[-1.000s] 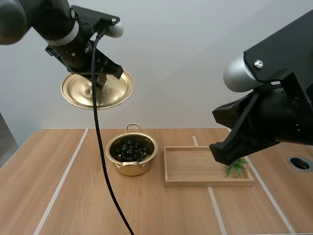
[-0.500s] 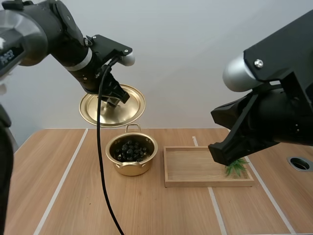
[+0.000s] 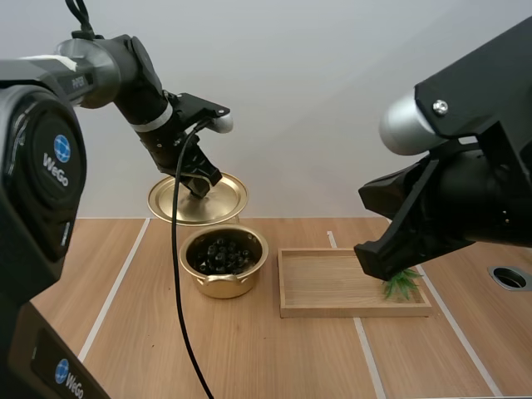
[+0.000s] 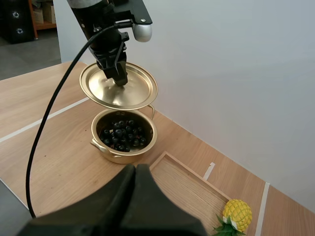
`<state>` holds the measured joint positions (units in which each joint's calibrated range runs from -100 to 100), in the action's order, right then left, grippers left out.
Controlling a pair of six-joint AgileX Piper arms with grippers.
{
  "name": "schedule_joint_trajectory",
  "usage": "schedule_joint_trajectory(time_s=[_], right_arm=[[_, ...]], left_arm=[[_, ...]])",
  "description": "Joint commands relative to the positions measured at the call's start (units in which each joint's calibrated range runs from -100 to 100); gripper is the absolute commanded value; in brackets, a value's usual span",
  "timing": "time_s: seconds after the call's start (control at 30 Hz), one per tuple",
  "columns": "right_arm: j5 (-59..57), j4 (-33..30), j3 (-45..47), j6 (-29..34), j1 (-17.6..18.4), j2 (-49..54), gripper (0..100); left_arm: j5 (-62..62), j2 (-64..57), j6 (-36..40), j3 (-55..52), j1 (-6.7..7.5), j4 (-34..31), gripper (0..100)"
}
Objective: Open the pot, put the grape inside, and close it
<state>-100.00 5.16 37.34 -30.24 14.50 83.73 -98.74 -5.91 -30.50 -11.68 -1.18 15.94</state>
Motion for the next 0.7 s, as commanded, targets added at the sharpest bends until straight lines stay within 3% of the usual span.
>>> schedule_joint_trajectory(time_s=[0.0, 0.17, 0.67], right_arm=[[0.0, 0.1, 0.1, 0.1, -0.2, 0.4, 0], [0.0, 0.0, 0.1, 0.1, -0.2, 0.4, 0], [0.0, -0.4, 0.1, 0.1, -0.2, 0.4, 0]], left_arm=[[-0.4, 1.7, 1.3, 2.0, 2.4, -3.2, 0], [0.8, 5.1, 3.6, 3.5, 5.07, -7.7, 0], [-0.6, 12.3, 3.5, 3.5, 5.15, -4.7, 0]])
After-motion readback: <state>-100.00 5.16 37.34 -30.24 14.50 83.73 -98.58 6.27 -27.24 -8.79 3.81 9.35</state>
